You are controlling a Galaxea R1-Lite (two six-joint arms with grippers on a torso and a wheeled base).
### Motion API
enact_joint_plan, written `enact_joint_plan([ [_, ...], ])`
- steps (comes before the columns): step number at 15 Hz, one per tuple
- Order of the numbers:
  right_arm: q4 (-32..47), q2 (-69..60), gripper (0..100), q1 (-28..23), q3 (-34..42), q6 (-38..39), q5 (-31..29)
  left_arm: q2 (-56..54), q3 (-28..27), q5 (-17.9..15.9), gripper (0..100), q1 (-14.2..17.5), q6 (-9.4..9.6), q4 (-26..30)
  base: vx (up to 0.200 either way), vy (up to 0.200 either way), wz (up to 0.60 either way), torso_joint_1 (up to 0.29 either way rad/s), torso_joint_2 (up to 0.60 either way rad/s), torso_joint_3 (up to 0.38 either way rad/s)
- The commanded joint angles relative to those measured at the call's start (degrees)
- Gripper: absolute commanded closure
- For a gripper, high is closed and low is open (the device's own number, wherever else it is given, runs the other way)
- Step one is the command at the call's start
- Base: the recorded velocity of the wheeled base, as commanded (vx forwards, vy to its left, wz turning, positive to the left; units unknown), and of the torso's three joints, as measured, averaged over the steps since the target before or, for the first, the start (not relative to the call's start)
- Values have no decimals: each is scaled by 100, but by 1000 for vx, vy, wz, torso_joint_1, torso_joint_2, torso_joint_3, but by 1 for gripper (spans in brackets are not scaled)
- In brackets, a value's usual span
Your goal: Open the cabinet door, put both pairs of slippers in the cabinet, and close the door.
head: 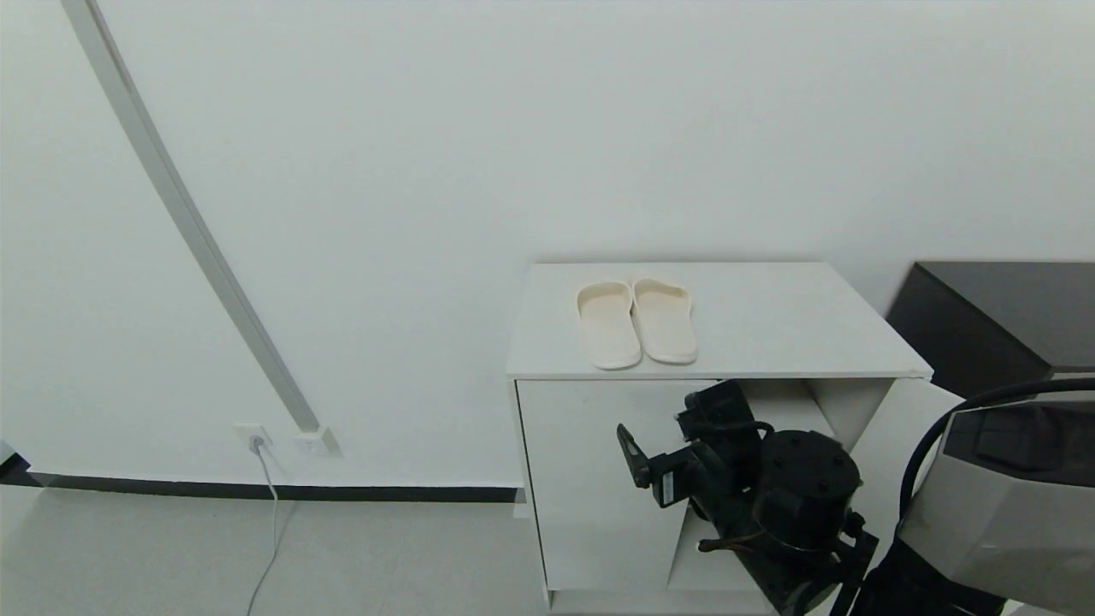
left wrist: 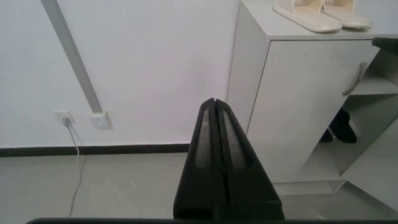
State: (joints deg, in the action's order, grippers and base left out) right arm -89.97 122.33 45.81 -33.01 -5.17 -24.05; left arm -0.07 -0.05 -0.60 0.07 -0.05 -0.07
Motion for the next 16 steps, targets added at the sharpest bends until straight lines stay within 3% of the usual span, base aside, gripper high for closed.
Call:
enact_joint_plan([
  [1,-3,-16,0,-81,-206,-72,15,7,-4,-2,100,1,-4,-1,0,0,0,0,0,0],
  [2,137,-16,0,-152,-513,-81,6,7,5,-2,100,1,5,-1,0,0,0,0,0,0],
  [7,2915,-825,0,-213,-1814,315,-73,7,5,-2,100,1,22,-1,0,0,0,0,0,0],
  [10,4839,-1001,0,-90,-2904,1264,-645,7,5,-11,100,1,31,-1,0,0,0,0,0,0],
  [12,5209,-913,0,-55,-2939,1677,-697,7,-4,-11,100,1,31,-1,0,0,0,0,0,0],
  [16,5200,-843,0,-64,-2869,1712,-697,7,5,-11,100,1,40,7,0,0,0,0,0,0],
])
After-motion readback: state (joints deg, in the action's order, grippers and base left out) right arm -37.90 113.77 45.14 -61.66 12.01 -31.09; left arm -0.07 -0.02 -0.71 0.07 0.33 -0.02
